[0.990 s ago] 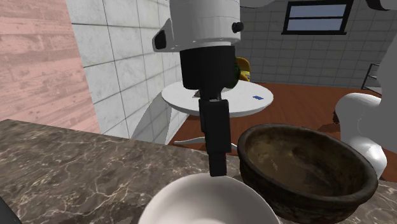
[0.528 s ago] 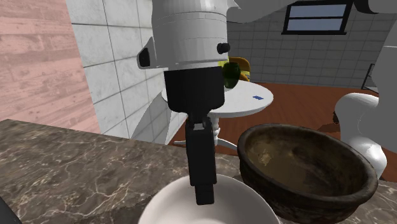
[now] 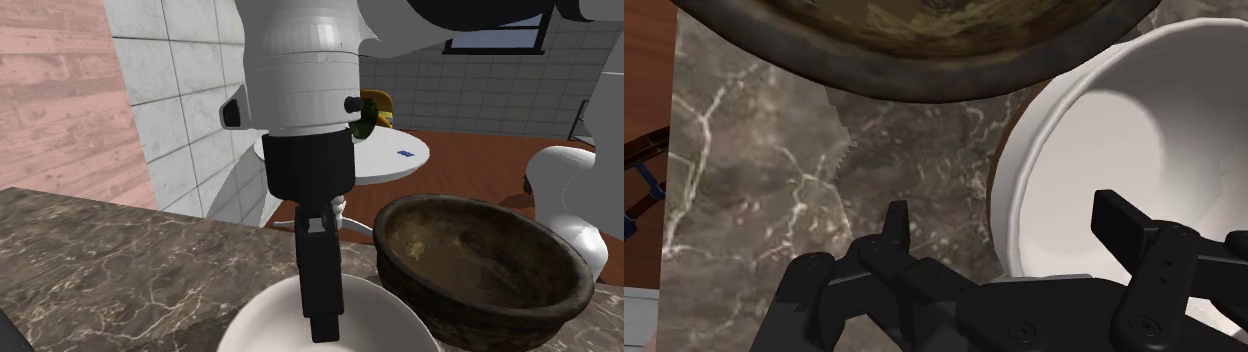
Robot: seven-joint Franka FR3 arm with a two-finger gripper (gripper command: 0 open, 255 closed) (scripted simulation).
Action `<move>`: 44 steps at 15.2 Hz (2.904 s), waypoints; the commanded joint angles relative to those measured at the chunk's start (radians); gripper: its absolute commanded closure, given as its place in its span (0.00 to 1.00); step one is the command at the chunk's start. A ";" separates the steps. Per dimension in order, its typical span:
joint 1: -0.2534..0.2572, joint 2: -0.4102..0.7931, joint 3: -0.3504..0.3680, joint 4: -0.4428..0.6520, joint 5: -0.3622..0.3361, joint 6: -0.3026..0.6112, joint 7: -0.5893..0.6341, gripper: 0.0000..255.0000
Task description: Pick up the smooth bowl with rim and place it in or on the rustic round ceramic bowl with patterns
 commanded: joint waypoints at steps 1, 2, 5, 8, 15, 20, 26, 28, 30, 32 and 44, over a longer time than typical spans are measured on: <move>0.000 0.000 0.000 0.000 0.000 0.000 0.000 0.00; 0.000 0.000 0.000 0.000 0.000 0.000 0.000 0.00; 0.000 0.000 0.000 0.000 0.000 0.000 0.000 1.00; 0.000 0.000 0.000 0.000 0.000 0.000 0.000 1.00; -0.001 -0.005 -0.001 0.034 0.000 -0.039 0.006 1.00; -0.003 -0.010 -0.003 0.096 -0.002 -0.104 0.016 1.00; -0.004 -0.008 -0.004 0.178 -0.006 -0.183 0.030 1.00; -0.004 -0.005 -0.004 0.208 -0.008 -0.210 0.036 1.00; -0.004 -0.001 -0.004 0.239 -0.009 -0.237 0.041 1.00; -0.004 0.004 -0.004 0.272 -0.011 -0.264 0.047 1.00; 0.002 0.059 0.001 0.499 -0.030 -0.435 0.089 1.00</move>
